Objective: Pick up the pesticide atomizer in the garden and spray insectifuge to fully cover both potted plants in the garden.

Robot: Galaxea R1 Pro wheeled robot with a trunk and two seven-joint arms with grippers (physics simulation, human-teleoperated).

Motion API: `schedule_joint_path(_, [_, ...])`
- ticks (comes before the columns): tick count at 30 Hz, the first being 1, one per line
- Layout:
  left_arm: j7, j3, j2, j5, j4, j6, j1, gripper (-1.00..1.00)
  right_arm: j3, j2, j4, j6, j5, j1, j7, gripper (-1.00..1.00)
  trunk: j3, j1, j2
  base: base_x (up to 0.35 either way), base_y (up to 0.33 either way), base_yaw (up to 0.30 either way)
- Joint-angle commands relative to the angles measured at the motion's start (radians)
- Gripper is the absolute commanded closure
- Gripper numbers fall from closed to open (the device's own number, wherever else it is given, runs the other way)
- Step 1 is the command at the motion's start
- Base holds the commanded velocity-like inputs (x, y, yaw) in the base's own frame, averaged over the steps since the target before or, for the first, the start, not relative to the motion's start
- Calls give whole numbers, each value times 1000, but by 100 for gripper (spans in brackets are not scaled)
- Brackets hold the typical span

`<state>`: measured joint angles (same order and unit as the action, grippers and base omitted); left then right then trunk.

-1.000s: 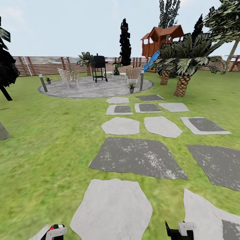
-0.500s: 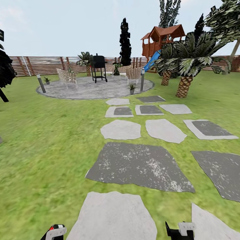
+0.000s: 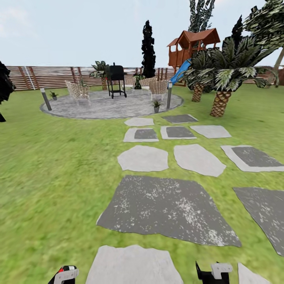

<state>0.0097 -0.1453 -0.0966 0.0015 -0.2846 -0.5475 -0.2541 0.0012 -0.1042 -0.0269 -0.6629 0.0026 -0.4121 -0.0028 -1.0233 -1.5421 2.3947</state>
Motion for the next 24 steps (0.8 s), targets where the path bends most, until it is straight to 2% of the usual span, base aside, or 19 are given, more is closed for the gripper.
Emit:
schedule_joint_path(1, [1, 0, 0, 0, 1, -3, -1, 100, 0, 0, 1, -3, 0, -1, 0, -100, -1, 0, 0, 340, 0, 0])
schedule_joint_path(24, [1, 0, 0, 0, 1, -4, -1, 100, 0, 0, 1, -3, 0, -1, 0, -100, -1, 0, 0, 340, 0, 0])
